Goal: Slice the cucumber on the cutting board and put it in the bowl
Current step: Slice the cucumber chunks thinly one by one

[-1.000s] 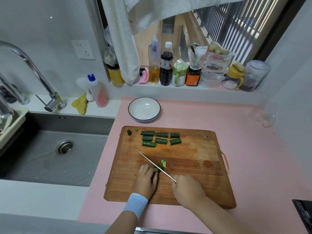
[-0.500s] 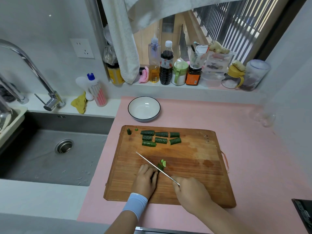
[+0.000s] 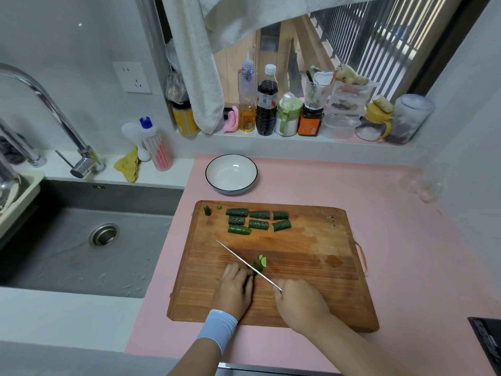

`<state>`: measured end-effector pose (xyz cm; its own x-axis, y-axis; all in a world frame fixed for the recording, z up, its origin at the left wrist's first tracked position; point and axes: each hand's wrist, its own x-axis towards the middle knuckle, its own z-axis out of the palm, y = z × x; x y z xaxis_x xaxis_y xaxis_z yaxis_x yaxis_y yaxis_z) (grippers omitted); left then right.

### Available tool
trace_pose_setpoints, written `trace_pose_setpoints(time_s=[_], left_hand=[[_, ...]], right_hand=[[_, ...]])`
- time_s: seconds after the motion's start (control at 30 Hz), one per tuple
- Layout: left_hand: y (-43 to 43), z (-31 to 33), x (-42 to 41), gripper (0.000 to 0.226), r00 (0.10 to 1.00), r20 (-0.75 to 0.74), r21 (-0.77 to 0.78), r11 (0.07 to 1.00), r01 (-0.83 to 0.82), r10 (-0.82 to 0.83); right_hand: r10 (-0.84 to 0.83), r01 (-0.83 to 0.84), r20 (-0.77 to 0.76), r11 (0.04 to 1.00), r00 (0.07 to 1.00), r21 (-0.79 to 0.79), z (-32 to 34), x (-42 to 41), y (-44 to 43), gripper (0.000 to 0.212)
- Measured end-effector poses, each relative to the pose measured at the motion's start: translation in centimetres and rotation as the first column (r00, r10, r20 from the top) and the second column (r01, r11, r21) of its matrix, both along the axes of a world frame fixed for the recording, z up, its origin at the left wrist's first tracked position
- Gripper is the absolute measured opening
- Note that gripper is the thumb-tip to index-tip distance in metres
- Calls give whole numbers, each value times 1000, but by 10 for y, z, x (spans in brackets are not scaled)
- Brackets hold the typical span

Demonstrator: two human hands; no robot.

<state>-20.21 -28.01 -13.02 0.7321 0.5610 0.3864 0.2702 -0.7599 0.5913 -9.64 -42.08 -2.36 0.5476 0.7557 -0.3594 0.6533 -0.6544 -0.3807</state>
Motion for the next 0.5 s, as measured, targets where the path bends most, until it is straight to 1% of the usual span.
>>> trace_pose_setpoints(time_s=[0.07, 0.17, 0.23, 0.37, 0.5], left_hand=[[0, -1, 0, 6, 1000, 4, -5, 1000, -6, 6], [2, -3, 1, 9, 1000, 2, -21, 1000, -14, 14], [2, -3, 1, 5, 1000, 5, -24, 1000, -12, 12], [2, -3, 1, 17, 1000, 8, -19, 1000, -10, 10], [2, -1, 0, 17, 1000, 10, -29, 999, -16, 16]], right_hand=[[7, -7, 8, 1000, 1000, 3, 0, -1, 0, 19], [20, -21, 46, 1000, 999, 22, 0, -2, -3, 24], [22, -26, 62, 998, 998, 53, 0, -3, -7, 27], [19, -23, 56, 997, 998, 75, 2, -5, -14, 28], [8, -12, 46, 997, 999, 82, 3, -7, -13, 26]])
